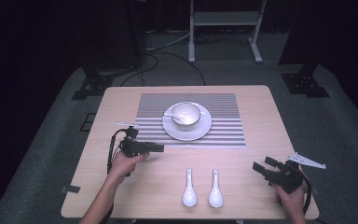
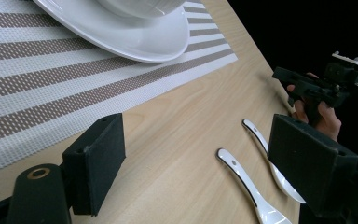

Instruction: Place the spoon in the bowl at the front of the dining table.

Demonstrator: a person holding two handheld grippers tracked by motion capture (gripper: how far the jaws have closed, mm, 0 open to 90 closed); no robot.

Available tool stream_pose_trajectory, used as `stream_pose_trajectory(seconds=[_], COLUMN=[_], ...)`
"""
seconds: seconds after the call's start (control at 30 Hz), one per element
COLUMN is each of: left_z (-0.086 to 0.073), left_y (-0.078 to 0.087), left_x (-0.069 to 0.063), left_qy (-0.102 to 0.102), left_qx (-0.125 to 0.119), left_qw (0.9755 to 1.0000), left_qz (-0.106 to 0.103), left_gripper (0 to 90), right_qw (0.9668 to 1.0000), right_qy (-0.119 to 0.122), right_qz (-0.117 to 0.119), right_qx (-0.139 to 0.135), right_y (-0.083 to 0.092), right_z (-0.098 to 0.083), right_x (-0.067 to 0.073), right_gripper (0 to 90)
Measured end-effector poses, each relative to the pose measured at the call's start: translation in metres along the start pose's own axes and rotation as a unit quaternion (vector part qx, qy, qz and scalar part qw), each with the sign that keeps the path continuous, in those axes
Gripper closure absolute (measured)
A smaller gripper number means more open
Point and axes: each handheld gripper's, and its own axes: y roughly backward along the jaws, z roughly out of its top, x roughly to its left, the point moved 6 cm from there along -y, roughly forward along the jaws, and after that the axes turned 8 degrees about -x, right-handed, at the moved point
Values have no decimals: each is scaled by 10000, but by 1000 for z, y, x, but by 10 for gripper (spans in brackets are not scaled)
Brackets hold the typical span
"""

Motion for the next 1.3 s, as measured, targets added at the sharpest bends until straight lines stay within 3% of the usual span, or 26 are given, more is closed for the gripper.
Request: stream_pose_trajectory(seconds=[0.6,0.9,1.3], left_z=[-22,-27,-48], left_y=[12,17,27], left_x=[-3,-9,-14], left_qy=[-47,-163,-255], left_qx=[-38,-123,-252], left_qw=[10000,9998,9994], left_qz=[16,-16,19], left_gripper=[179,179,178], right_qw=[10000,10000,10000], right_qy=[3,7,1], right_qz=[-9,-21,-30], right_qx=[-7,1,1], right_y=[0,0,0], right_z=[0,0,0], right_x=[0,0,0], right_gripper=[183,183,183])
